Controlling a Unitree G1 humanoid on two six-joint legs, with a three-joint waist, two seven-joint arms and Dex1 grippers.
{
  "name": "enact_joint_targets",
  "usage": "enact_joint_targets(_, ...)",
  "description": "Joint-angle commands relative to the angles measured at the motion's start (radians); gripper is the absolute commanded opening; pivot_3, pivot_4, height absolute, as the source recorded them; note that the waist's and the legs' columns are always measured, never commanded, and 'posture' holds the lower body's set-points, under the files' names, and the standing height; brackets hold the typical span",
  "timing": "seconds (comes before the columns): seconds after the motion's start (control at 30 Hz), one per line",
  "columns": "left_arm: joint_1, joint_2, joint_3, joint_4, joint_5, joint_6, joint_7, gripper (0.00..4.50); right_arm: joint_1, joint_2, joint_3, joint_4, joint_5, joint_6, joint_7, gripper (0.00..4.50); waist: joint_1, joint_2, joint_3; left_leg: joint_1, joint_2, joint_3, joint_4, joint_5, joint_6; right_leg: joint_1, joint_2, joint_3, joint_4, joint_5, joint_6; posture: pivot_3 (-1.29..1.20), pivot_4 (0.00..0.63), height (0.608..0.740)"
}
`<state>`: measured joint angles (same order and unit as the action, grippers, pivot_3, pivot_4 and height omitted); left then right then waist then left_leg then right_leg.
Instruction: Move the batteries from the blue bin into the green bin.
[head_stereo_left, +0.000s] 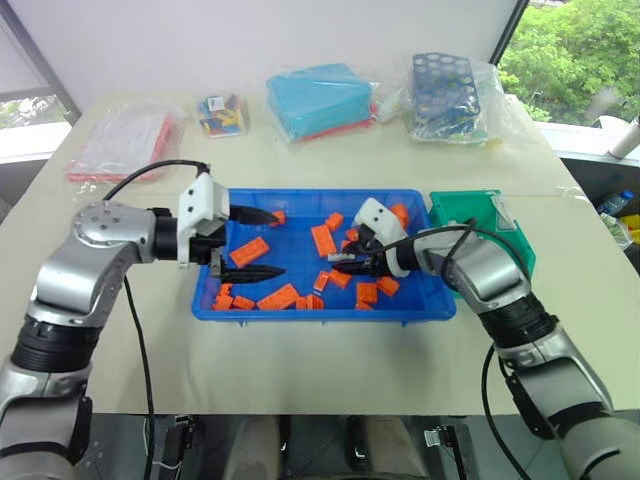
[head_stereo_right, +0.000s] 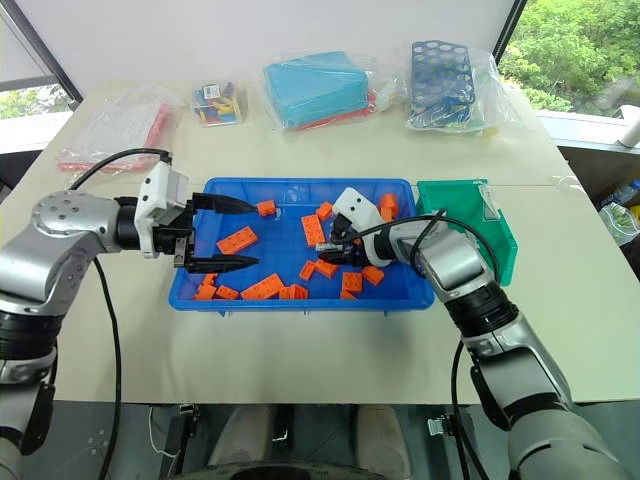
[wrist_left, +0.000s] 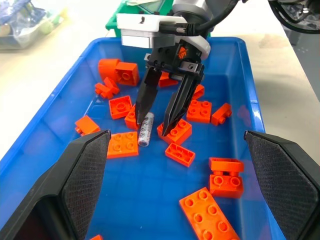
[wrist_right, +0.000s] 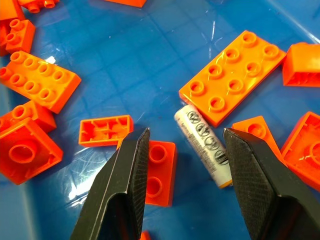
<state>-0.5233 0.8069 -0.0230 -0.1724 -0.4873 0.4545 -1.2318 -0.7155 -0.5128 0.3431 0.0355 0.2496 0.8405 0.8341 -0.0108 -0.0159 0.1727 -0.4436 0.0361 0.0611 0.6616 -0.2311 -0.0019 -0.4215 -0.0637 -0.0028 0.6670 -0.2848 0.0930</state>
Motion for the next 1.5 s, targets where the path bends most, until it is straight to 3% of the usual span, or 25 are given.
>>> enact_joint_targets(0.03, -0.005, 0.014, 0.029, -0.036, -0.012, 0.003, 0.008, 4.50, -0.023, 0.005, -0.014, -0.012, -0.003, -0.002, 0.011, 2.37, 0.000, 0.000, 0.000, 0.000, 0.000, 0.000, 0.000, 0.000, 0.000, 0.000, 0.000, 0.000, 0.000, 0.000, 0.000, 0.00, 0.150, 0.737)
enact_joint_targets(0.27, -0.005, 0.006, 0.022, -0.044, -0.010, -0.004, 0.017, 4.50, -0.040, 0.020, 0.016, 0.105, -0.057, -0.072, 0.031, 2.37, -0.001, 0.000, 0.000, 0.001, 0.000, 0.000, 0.000, 0.000, 0.000, 0.000, 0.000, 0.000, 0.000, 0.000, 0.000, 0.00, 0.150, 0.737)
enact_joint_targets(0.6, -0.009, 0.008, 0.033, -0.028, -0.003, -0.017, 0.025, 4.50, -0.083, 0.002, -0.029, -0.019, -0.007, 0.024, 0.093, 2.37, -0.001, 0.000, 0.000, 0.000, 0.000, 0.000, 0.000, 0.000, 0.000, 0.000, 0.000, 0.000, 0.000, 0.000, 0.000, 0.00, 0.150, 0.737)
enact_joint_targets(0.93, -0.019, 0.001, 0.026, -0.021, -0.001, -0.026, 0.035, 4.50, -0.113, 0.013, -0.016, 0.073, -0.043, -0.018, 0.109, 2.37, -0.001, 0.000, 0.000, 0.000, 0.000, 0.000, 0.000, 0.000, 0.000, 0.000, 0.000, 0.000, 0.000, 0.000, 0.000, 0.00, 0.150, 0.737)
enact_joint_targets(1.37, -0.003, 0.007, 0.033, -0.032, -0.004, -0.022, 0.044, 4.50, 0.012, -0.021, -0.050, -0.217, 0.032, 0.142, 0.076, 2.37, -0.001, 0.000, 0.000, 0.000, 0.000, 0.000, 0.000, 0.000, 0.000, 0.000, 0.000, 0.000, 0.000, 0.000, 0.000, 0.00, 0.150, 0.737)
enact_joint_targets(1.47, -0.003, 0.003, 0.030, -0.033, -0.004, -0.022, 0.046, 4.50, 0.023, -0.024, -0.060, -0.236, 0.038, 0.163, 0.052, 3.18, -0.001, 0.000, 0.000, 0.000, 0.000, 0.000, 0.000, 0.000, 0.000, 0.000, 0.000, 0.000, 0.000, 0.000, 0.000, 0.00, 0.150, 0.737)
enact_joint_targets(1.5, -0.006, 0.002, 0.027, -0.031, -0.003, -0.021, 0.046, 4.50, 0.024, -0.026, -0.058, -0.237, 0.033, 0.160, 0.043, 3.63, -0.001, 0.000, 0.000, 0.000, 0.000, 0.000, 0.000, 0.000, 0.000, 0.000, 0.000, 0.000, 0.000, 0.000, 0.000, 0.00, 0.150, 0.737)
